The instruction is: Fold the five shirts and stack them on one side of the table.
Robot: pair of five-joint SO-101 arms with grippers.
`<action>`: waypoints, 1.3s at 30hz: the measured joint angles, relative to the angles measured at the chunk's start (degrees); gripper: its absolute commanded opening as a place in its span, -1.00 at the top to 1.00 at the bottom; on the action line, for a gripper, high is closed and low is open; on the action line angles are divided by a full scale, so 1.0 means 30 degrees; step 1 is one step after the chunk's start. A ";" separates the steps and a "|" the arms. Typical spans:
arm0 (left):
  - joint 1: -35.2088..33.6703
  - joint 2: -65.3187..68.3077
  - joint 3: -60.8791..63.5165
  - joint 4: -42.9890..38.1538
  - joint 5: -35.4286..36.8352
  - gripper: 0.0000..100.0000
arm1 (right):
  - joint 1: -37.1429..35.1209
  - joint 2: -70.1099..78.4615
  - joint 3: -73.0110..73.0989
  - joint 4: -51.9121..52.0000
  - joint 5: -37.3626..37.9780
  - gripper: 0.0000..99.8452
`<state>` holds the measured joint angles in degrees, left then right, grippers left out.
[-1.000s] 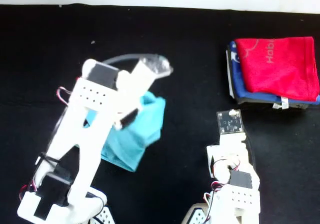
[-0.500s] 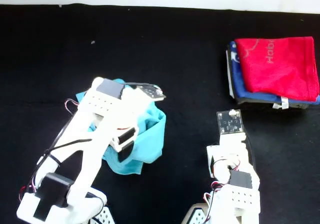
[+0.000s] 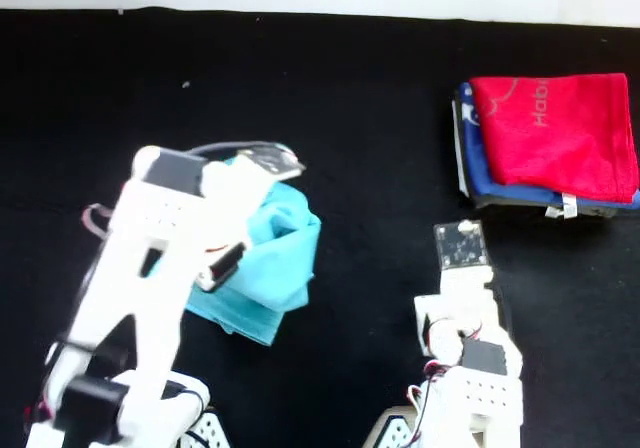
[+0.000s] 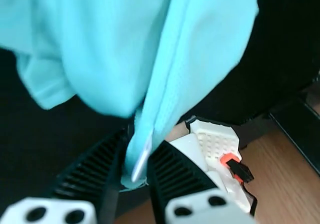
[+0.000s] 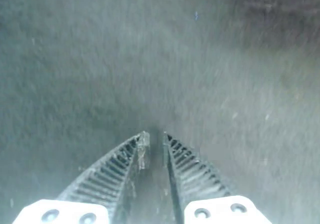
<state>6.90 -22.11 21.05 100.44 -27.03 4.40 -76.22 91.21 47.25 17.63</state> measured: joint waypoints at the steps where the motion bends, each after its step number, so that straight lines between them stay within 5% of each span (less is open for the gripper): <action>1: -0.0293 -0.0557 0.0000 0.0000 0.0000 0.98 | -0.0088 0.0000 -0.1084 0.0674 0.0000 0.88; 7: -0.1319 -0.2579 0.0586 0.0029 0.0000 0.98 | -0.2989 0.4132 -1.0081 0.4630 0.0000 0.85; 14: -0.1260 -0.2637 0.2022 0.0029 0.0000 0.98 | -0.7385 1.5443 -2.3971 0.9758 -0.2520 0.37; 23: -0.1553 -0.2637 0.2139 0.0029 0.0557 0.93 | -1.1839 2.9509 -3.9795 1.5179 -0.6769 0.40; 32: -0.4864 -0.2637 0.2139 -0.0264 0.6125 0.65 | -1.1985 3.4315 -4.6857 1.6996 -0.9114 0.40; 39: -0.5245 -0.2637 0.2139 -0.0264 0.6535 0.65 | -1.3509 3.4462 -4.7150 1.7641 -0.9143 0.41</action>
<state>-8.84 -30.02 27.47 99.65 -7.43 -36.13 27.16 -50.24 100.18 -9.80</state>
